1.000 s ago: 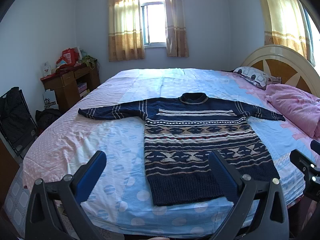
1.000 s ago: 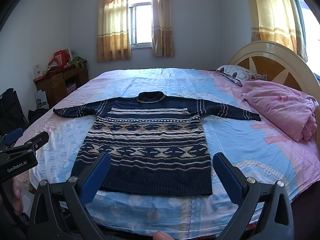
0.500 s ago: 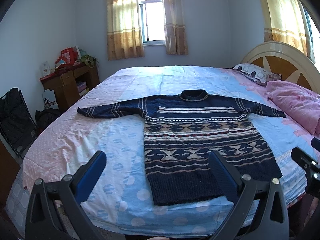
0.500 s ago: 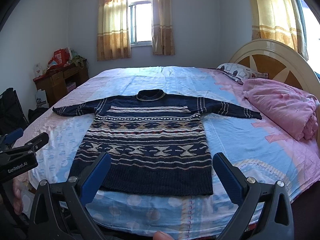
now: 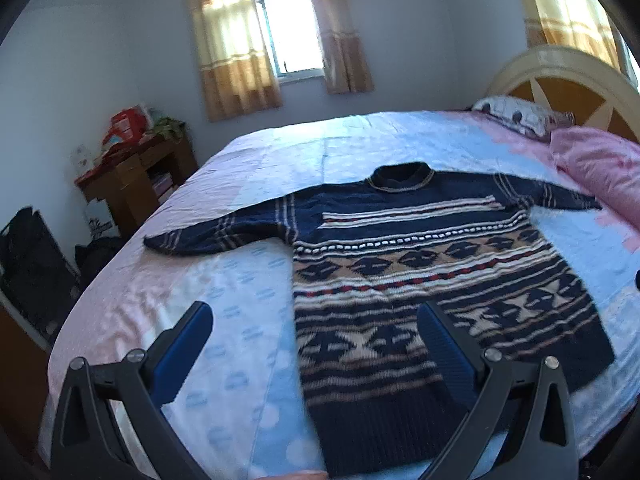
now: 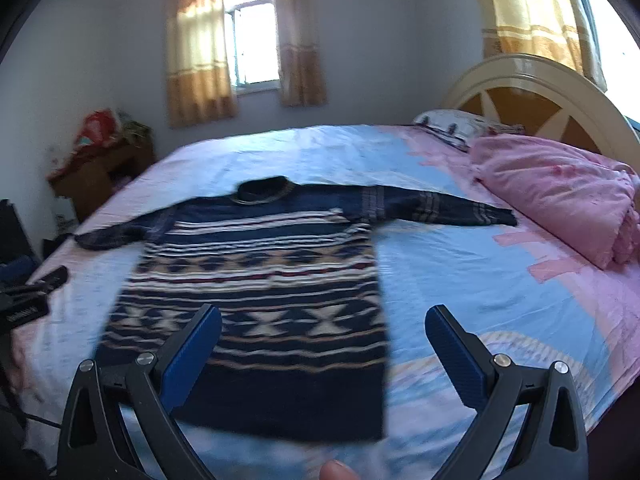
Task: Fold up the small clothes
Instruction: 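Reach the right tool to a sleeve cuff and close on it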
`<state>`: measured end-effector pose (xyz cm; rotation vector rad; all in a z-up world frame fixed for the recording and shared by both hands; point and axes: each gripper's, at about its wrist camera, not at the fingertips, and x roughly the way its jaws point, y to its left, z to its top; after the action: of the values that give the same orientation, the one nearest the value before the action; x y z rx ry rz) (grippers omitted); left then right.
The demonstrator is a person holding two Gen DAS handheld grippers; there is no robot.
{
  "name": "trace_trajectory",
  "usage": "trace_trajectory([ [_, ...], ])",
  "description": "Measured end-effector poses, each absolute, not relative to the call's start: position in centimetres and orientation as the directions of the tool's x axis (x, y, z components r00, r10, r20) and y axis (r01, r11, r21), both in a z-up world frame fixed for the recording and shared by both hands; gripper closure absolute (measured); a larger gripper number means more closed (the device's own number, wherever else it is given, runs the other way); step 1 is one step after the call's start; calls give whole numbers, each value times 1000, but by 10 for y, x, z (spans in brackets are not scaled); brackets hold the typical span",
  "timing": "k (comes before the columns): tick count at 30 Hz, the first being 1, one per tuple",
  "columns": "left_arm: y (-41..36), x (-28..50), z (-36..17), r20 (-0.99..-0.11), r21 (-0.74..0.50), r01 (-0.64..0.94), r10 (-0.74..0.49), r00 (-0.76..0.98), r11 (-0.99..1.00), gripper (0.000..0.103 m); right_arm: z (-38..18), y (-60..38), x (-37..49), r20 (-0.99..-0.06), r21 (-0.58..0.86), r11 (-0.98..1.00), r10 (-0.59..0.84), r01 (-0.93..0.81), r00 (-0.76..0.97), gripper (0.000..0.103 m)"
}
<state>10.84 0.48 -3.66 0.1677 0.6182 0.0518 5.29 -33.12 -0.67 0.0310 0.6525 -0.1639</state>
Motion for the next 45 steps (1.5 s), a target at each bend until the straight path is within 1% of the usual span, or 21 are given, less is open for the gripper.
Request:
trace_trajectory([
  [3,-4,141,-48,-584,201,6,115,804,980,0,-25,-360,77,-646,-26,980,-169,200,744,1],
  [4,-6,153,-52,-589,205,9,116,800,979,0,-30,-368,84,-647,-2,979,-157,204,746,1],
  [6,-11,177,-60,-612,195,17,108,784,981,0,-42,-396,105,-680,-22,969,-195,247,706,1],
  [8,-15,199,-68,-615,185,14,104,782,983,0,-45,-420,116,-682,-35,955,-238,294,692,1],
  [12,-19,242,-87,-630,161,-27,124,766,987,0,-49,-481,146,-671,18,915,-287,402,684,1],
  [19,-19,297,-119,-689,149,-73,156,708,986,0,-59,-582,212,-676,90,843,-340,531,654,1],
  [21,-19,304,-122,-698,138,-80,154,699,987,0,-62,-612,228,-685,129,821,-332,556,648,2],
  [23,-20,310,-126,-699,136,-91,161,697,987,0,-69,-637,244,-704,168,794,-318,584,635,9],
  [24,-20,313,-127,-700,136,-96,165,695,986,0,-73,-654,253,-718,198,776,-301,599,627,19],
  [25,-20,315,-129,-703,135,-100,166,691,986,0,-79,-670,262,-734,222,755,-286,616,615,23],
  [30,-18,327,-143,-736,126,-118,173,654,985,0,-96,-724,291,-773,262,667,-287,697,566,24],
  [33,-16,332,-148,-753,121,-126,174,635,985,0,-106,-746,307,-798,262,630,-284,731,531,30],
  [35,-18,333,-151,-763,128,-122,177,622,984,0,-105,-756,317,-798,247,624,-304,742,521,31],
  [36,-19,333,-152,-765,132,-117,176,619,984,0,-105,-758,321,-800,236,622,-312,747,512,34],
  [37,-22,334,-154,-768,142,-111,180,615,984,0,-105,-761,325,-803,224,621,-319,751,503,42],
  [38,-24,334,-155,-768,148,-108,183,613,983,0,-107,-765,332,-812,201,620,-327,759,483,47],
  [40,-28,334,-157,-771,155,-101,184,610,983,0,-110,-769,340,-817,151,620,-360,770,450,71],
  [41,-28,334,-158,-771,154,-99,182,610,983,0,-110,-769,345,-815,123,630,-377,767,440,74],
  [42,-27,334,-158,-771,150,-99,180,611,984,0,-110,-769,348,-812,113,640,-381,760,442,82],
  [43,-26,334,-158,-773,141,-100,172,610,985,0,-109,-768,351,-809,100,652,-387,752,443,93],
  [45,-24,335,-158,-777,126,-103,163,608,987,0,-105,-762,356,-800,72,672,-402,737,445,95],
])
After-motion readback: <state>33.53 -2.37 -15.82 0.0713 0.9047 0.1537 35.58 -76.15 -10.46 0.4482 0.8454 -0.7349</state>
